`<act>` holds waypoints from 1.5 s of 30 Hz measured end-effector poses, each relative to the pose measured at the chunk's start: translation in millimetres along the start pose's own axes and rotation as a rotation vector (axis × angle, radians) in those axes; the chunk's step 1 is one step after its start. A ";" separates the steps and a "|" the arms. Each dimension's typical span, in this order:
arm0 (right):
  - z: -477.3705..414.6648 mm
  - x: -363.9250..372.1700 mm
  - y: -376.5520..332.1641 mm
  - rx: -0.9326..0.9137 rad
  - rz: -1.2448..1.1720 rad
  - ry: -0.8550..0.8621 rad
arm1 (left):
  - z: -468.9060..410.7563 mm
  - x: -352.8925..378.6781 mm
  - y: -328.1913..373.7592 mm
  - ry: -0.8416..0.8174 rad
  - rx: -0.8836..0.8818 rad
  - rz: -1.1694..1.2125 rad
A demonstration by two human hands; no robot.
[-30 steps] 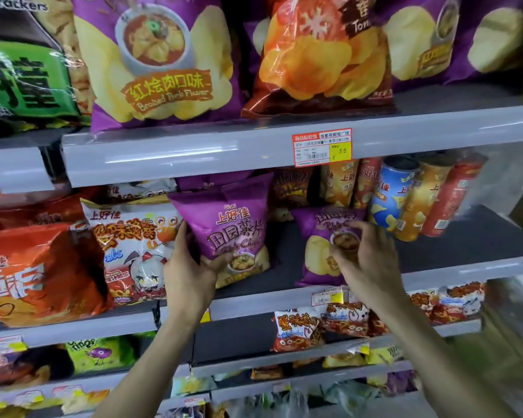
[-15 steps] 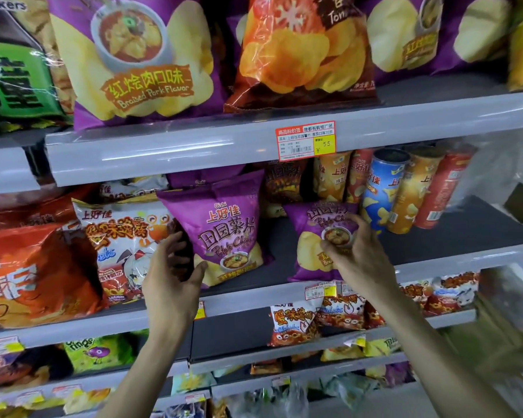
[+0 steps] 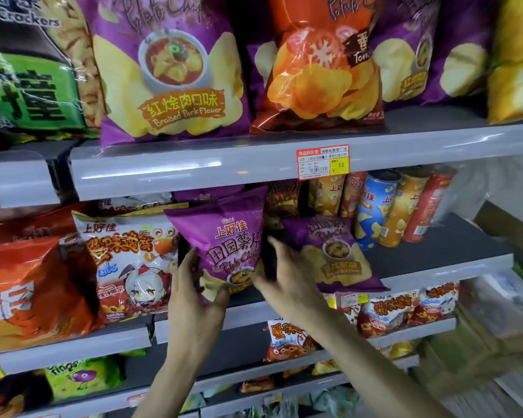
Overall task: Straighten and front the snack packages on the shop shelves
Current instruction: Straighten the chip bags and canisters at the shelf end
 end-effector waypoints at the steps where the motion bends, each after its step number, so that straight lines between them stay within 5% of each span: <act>1: -4.2 12.1 -3.5 0.052 -0.099 -0.070 | 0.3 -0.4 -1.0 -0.031 -0.003 -0.007; 14: 28.3 39.4 -2.5 0.097 -0.172 -0.137 | -0.2 -12.9 -8.4 -0.167 -0.044 -0.028; 23: 46.8 -38.5 23.3 -0.084 0.140 -0.029 | 46.5 -8.0 33.9 -0.149 0.045 -0.359; 33: 48.5 -125.6 131.5 -0.118 0.228 -0.012 | 28.5 102.1 95.8 -0.202 -0.030 -0.471; 37: 39.6 -139.7 167.0 -0.023 0.029 -0.109 | 7.3 140.7 107.9 -0.181 -0.141 -0.445; 45: -1.3 -111.6 199.3 0.337 -0.623 -0.254 | -32.9 191.6 87.8 -0.315 -0.637 -0.132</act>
Point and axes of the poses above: each hand's wrist, its own z-axis away from the middle knuckle, its own x-axis out of the palm, y = z × x, the point moved 5 cm from there along -z, towards the middle knuckle, and after that the axes turned 7 degrees about -y, right-handed, at the moved point
